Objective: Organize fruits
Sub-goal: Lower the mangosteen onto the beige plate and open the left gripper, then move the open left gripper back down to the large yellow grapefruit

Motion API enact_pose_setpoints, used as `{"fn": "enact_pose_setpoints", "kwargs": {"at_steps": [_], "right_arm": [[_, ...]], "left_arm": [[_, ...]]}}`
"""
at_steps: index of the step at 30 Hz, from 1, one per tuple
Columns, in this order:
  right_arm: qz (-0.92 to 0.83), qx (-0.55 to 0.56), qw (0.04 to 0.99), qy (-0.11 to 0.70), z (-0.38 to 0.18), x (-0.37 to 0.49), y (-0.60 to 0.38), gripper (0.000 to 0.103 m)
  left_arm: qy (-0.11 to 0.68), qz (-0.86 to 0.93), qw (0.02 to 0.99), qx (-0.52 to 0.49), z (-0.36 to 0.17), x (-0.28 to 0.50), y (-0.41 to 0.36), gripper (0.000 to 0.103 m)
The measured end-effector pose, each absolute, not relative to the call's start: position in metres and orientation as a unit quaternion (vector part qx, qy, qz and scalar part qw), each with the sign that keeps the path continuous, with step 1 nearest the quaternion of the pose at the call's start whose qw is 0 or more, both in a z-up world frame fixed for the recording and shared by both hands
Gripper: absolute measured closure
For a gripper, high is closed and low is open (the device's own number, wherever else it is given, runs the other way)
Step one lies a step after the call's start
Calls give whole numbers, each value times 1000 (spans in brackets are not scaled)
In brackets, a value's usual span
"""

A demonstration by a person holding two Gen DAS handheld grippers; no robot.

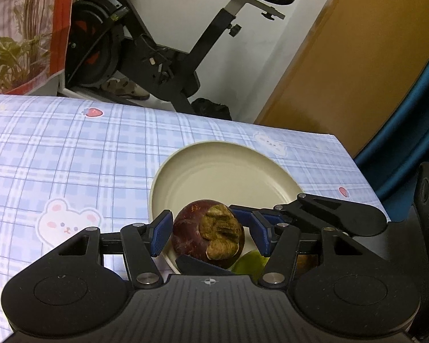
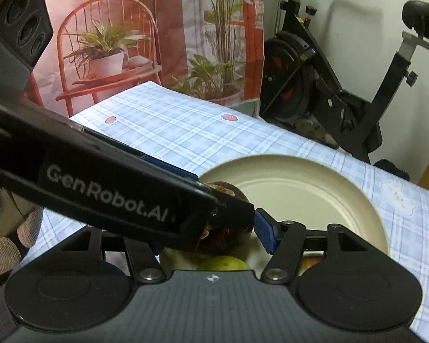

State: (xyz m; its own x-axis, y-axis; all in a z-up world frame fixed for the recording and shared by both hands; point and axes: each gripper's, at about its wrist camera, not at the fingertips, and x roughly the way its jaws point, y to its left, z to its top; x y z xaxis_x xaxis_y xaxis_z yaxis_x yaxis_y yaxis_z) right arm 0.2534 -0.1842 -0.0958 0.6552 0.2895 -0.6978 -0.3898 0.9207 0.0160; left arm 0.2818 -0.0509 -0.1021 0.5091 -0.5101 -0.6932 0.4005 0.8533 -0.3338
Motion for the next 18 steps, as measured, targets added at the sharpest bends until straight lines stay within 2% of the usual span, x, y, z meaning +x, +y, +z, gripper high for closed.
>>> {"fn": "enact_pose_setpoints", "kwargs": {"at_steps": [7,18], "right_arm": [[178,-72,906,377,-91,251,-179,39],[160,-49,927,336,-53,203,-189,39]], "left_arm": [[403,-252,875,-90,-91,273,-39,40],[357,-225,905,-51,-54,222,-24,40]]}}
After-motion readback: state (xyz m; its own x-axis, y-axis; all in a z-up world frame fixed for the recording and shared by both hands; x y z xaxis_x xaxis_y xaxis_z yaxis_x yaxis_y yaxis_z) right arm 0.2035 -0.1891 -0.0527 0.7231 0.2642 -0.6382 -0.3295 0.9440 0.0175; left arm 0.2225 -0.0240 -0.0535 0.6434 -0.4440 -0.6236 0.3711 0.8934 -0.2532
